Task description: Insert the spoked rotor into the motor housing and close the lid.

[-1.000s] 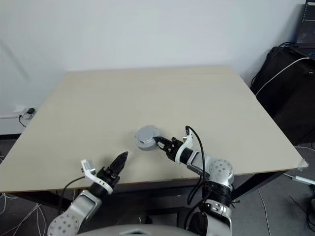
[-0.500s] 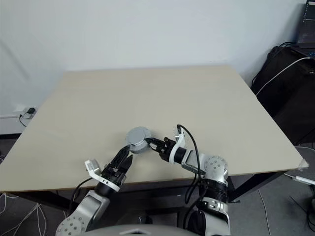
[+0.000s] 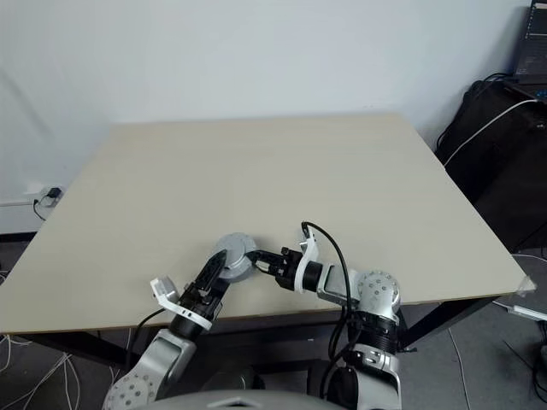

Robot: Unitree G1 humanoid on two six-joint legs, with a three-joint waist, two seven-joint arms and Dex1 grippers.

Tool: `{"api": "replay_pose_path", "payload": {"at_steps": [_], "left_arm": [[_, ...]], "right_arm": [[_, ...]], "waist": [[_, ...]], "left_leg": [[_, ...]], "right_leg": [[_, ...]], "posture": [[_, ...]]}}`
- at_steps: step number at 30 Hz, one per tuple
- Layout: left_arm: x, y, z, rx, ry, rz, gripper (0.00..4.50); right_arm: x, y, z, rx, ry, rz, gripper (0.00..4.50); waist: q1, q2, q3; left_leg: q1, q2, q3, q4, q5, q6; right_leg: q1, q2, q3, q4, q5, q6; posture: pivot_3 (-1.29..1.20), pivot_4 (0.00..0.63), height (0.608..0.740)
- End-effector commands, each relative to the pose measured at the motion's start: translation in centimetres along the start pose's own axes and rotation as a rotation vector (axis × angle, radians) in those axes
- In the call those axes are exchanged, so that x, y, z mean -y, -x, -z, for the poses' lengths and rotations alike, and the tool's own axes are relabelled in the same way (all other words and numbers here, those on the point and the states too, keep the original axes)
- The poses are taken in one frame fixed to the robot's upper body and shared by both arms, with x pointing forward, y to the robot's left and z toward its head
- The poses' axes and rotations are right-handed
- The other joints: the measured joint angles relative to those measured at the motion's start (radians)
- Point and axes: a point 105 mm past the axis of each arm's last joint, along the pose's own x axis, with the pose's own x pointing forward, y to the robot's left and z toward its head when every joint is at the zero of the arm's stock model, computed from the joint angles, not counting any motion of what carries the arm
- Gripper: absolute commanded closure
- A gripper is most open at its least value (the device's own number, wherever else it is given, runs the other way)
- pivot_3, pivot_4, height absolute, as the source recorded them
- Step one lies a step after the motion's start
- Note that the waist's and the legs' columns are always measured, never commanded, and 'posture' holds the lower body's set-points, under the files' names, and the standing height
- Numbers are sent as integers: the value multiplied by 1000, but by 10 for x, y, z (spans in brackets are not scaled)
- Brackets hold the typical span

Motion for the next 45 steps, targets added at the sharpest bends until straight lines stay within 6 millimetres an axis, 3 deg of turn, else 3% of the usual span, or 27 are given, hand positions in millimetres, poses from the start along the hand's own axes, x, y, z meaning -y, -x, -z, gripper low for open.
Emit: {"api": "replay_pose_path", "payload": {"at_steps": [1, 3, 8, 9, 15, 25, 31, 39, 45], "left_arm": [[17, -16, 13, 29, 97, 93, 174], [17, -16, 13, 28, 99, 92, 602], [17, -16, 14, 23, 100, 93, 2193], [17, -16, 13, 22, 100, 94, 2252], [17, -16, 13, 20, 96, 91, 2252], [18, -18, 6, 45, 69, 75, 2348], [14, -19, -7, 101, 35, 37, 2356], [-1, -33, -55, 243, -86, -73, 2359], [-8, -50, -94, 340, -129, -125, 2359]], "right_arm": [[-19, -11, 19, -25, -19, -124, 3173], [-19, -11, 21, -32, -20, -123, 3173], [-19, -11, 21, -31, -15, -121, 3173], [-19, -12, 21, -29, -10, -117, 3173], [-19, -11, 20, -24, 51, -78, 3173], [-7, 2, 15, -14, 126, 12, 2], [0, 17, 11, 20, 426, 151, 0], [3, 30, -7, 235, 1024, 226, 0], [17, 36, -14, 392, 1214, 290, 0]], "waist": [[0, 0, 0], [0, 0, 0], [0, 0, 0], [0, 0, 0], [0, 0, 0], [2, 0, 0], [6, 0, 0], [11, -4, 1], [18, -13, 2]], "left_leg": [[0, 0, 0, 0, 0, 0], [0, 0, 0, 0, 0, 0], [0, 0, 0, 0, 0, 0], [0, 0, 0, 0, 0, 0], [0, 0, 0, 1, 0, 0], [0, 0, 1, 1, 0, 0], [0, 1, 1, 2, 0, 0], [0, 1, 1, 5, 0, 0], [0, 0, 1, 8, 1, -1]], "right_leg": [[0, 0, 0, 0, 0, 0], [0, 0, 0, 0, 0, 0], [0, 0, 0, 0, 0, 0], [0, 0, 0, 0, 0, 0], [0, 0, 0, 0, 0, 0], [0, 0, 0, 0, 0, 0], [0, 0, 0, 0, 0, 1], [2, 1, -1, 0, 0, 11], [4, 2, -1, 0, 5, 13]], "posture": [[0, 0, 740], [0, 0, 740], [0, 0, 740], [0, 0, 740], [0, 0, 740], [0, 0, 740], [0, 0, 740], [0, 0, 740], [0, 0, 740]]}}
